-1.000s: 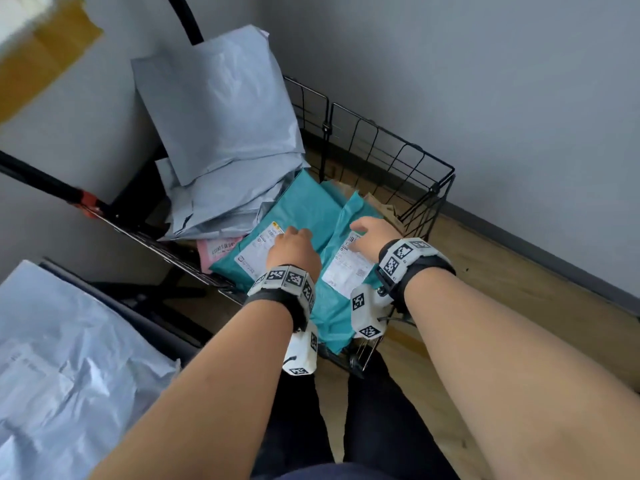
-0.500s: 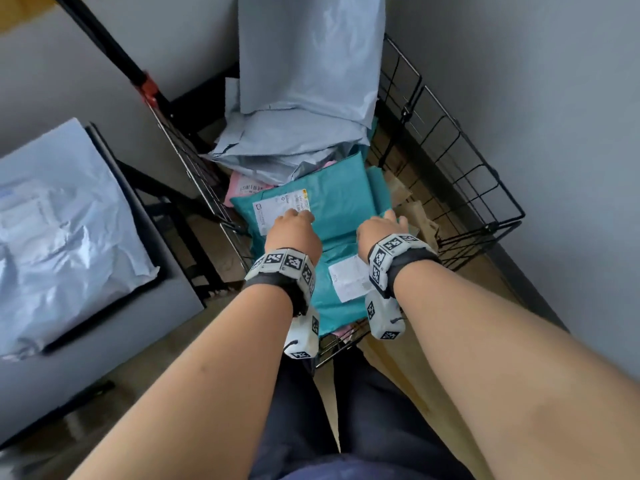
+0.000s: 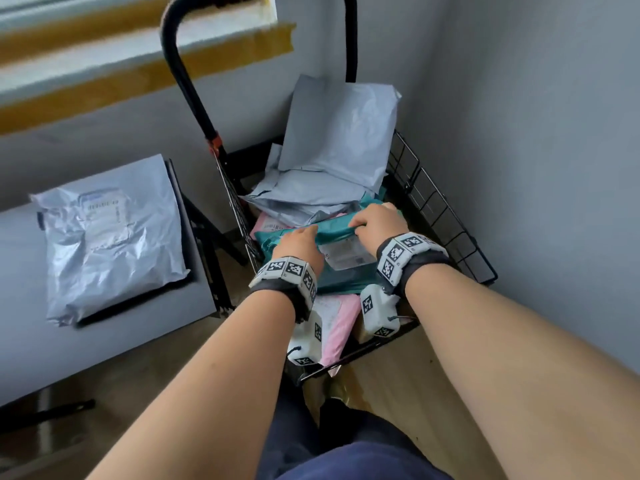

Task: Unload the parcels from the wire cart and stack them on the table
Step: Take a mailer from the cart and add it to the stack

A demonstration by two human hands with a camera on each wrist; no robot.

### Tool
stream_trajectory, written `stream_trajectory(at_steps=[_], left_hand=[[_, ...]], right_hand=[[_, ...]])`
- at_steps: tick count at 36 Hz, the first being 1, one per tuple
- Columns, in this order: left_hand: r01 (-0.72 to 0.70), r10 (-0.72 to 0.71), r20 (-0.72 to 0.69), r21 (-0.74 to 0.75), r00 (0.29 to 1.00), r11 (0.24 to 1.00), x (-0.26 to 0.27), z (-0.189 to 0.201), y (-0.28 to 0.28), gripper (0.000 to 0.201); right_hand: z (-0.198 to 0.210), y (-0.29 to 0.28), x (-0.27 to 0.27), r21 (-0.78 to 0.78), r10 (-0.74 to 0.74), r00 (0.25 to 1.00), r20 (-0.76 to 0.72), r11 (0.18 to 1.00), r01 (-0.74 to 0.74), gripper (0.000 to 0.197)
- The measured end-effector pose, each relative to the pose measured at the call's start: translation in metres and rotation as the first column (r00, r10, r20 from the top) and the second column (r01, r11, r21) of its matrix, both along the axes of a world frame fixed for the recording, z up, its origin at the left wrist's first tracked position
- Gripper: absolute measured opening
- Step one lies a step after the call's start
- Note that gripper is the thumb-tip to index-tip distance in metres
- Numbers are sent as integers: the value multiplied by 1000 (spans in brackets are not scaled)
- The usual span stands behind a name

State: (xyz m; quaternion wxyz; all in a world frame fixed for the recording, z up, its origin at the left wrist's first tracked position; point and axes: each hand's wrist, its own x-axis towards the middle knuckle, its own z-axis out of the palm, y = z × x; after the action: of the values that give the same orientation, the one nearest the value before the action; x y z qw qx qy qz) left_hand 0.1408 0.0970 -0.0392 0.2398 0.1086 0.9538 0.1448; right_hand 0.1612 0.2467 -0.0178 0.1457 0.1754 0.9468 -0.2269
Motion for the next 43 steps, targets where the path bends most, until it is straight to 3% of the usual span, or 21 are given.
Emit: stream_trajectory(at_steps=[4, 9, 15, 18, 25, 32, 36, 43], left_hand=[[-6, 15, -143, 60, 990, 998, -9, 22, -5, 66], [-51, 72, -173, 128, 982, 990, -17, 52, -15, 29], [-184, 217, -189, 177, 958, 967, -13, 78, -38, 30], [-241, 291, -225, 226, 930, 944, -8, 85, -56, 28], [-462, 582, -219, 422, 783, 780, -8, 94, -133, 28], [-581, 725, -178, 487, 665, 653, 10, 97, -236, 28], [-634, 767, -164, 472, 620, 613, 30, 96, -302, 27], [-698, 812, -119, 450, 571, 557, 63, 91, -430, 26]], right_hand=[[27, -6, -8, -87, 36, 983, -181, 995, -53, 29], [53, -21, -18, -230, -1, 935, -354, 969, -86, 26], [66, -43, -24, -189, -54, 857, -513, 981, -51, 27], [68, -58, -27, -194, -158, 814, -559, 979, 56, 43], [68, -108, -32, -380, -384, 865, -323, 890, 253, 47], [64, -210, -22, -461, -179, 978, -106, 880, 111, 43], [58, -285, -12, -489, -51, 996, -79, 872, 6, 48], [45, -414, -1, -486, 91, 994, -55, 868, -106, 31]])
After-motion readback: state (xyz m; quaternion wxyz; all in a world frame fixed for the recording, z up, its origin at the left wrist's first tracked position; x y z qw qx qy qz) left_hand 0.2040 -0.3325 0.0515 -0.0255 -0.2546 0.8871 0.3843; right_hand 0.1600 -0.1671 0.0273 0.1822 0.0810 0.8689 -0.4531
